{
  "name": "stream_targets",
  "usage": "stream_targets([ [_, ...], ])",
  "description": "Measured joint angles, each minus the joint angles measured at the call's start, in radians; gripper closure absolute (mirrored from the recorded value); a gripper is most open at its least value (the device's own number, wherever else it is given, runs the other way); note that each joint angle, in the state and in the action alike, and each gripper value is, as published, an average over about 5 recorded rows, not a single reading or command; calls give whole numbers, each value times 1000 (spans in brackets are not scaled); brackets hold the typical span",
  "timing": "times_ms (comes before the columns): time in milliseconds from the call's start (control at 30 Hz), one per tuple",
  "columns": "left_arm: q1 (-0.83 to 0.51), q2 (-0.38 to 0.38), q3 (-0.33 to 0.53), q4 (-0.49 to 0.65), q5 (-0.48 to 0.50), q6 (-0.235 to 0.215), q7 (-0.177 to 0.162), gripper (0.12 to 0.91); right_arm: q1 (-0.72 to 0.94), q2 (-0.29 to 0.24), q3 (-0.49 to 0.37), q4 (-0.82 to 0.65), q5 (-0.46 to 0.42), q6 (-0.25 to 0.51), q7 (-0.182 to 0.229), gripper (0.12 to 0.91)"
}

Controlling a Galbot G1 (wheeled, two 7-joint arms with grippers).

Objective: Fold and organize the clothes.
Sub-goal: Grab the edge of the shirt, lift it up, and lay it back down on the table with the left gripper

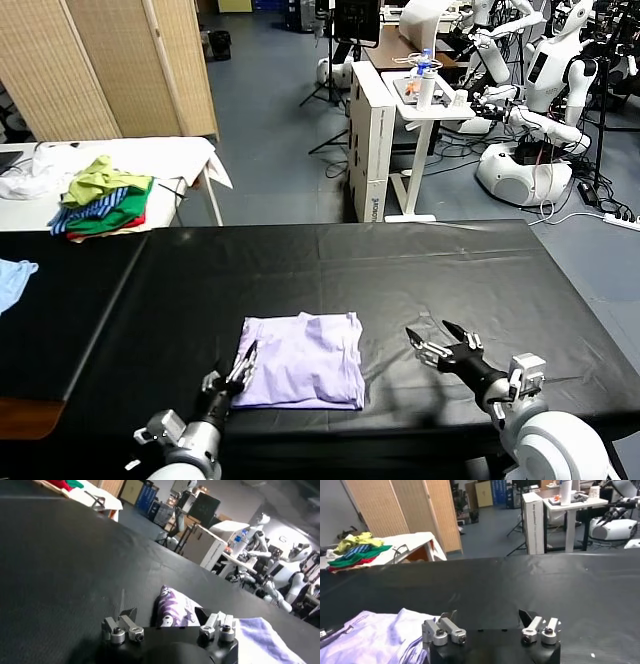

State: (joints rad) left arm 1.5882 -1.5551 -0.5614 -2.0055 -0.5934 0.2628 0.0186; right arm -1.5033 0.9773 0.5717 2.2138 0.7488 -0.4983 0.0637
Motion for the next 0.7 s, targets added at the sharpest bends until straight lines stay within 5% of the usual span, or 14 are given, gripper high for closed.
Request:
stream_targets([
  [267, 0, 0, -8, 2, -58, 11, -9, 818, -1, 7, 0, 0, -7, 0, 0, 118],
  [700, 9, 82, -50, -59, 183, -7, -7, 861, 2, 16, -6, -30, -54, 15, -1, 118],
])
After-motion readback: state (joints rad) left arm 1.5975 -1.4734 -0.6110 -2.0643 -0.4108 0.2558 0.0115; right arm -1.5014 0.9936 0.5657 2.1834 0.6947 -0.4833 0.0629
